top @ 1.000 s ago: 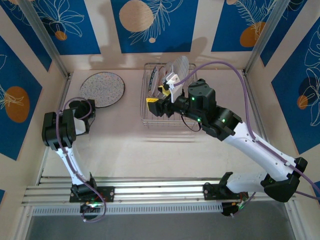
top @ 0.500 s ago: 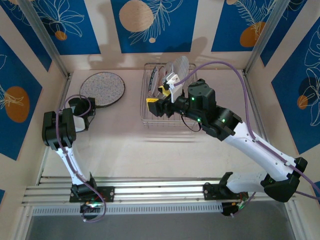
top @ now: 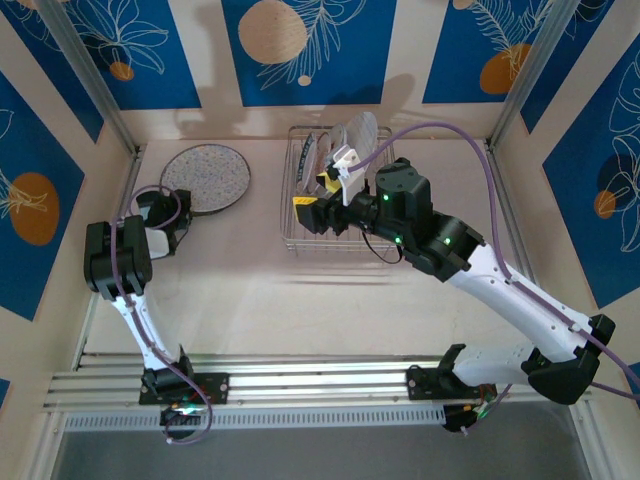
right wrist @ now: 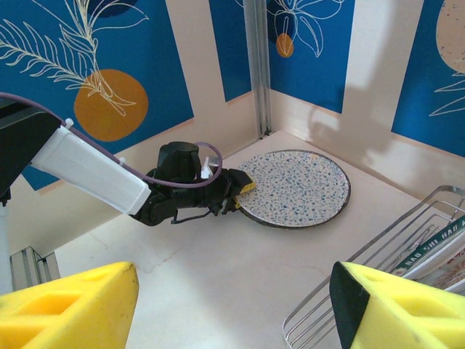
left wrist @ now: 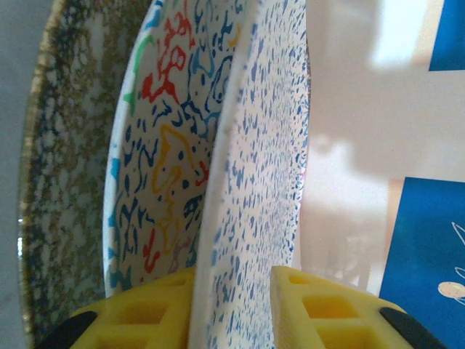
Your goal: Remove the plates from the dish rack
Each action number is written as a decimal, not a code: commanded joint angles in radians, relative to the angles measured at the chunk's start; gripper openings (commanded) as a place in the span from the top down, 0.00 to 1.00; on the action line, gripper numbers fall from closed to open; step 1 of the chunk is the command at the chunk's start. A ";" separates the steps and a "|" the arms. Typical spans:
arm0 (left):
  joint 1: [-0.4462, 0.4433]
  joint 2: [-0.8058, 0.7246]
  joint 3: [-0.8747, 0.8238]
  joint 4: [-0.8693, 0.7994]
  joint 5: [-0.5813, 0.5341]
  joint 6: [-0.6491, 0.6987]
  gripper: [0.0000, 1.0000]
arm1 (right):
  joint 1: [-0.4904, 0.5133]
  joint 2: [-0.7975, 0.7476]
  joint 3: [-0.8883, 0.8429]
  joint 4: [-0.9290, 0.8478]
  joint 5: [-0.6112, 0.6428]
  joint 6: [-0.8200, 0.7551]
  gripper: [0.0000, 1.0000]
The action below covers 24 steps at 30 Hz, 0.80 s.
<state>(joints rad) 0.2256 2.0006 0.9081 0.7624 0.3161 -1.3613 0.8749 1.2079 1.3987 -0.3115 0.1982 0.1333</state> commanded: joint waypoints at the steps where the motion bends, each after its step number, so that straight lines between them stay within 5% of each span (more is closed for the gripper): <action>1: 0.019 -0.016 0.034 -0.054 0.024 0.019 0.67 | 0.005 -0.006 0.032 -0.008 0.008 0.013 0.28; 11: 0.025 -0.052 0.099 -0.263 0.022 0.029 0.53 | 0.008 -0.011 0.032 -0.022 0.018 0.023 0.28; 24: 0.026 -0.065 0.223 -0.582 -0.008 0.092 0.49 | 0.013 -0.030 0.024 -0.035 0.030 0.035 0.28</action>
<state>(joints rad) 0.2340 1.9614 1.0943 0.3088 0.3286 -1.3060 0.8791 1.2064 1.4010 -0.3401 0.2066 0.1524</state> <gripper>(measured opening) 0.510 0.716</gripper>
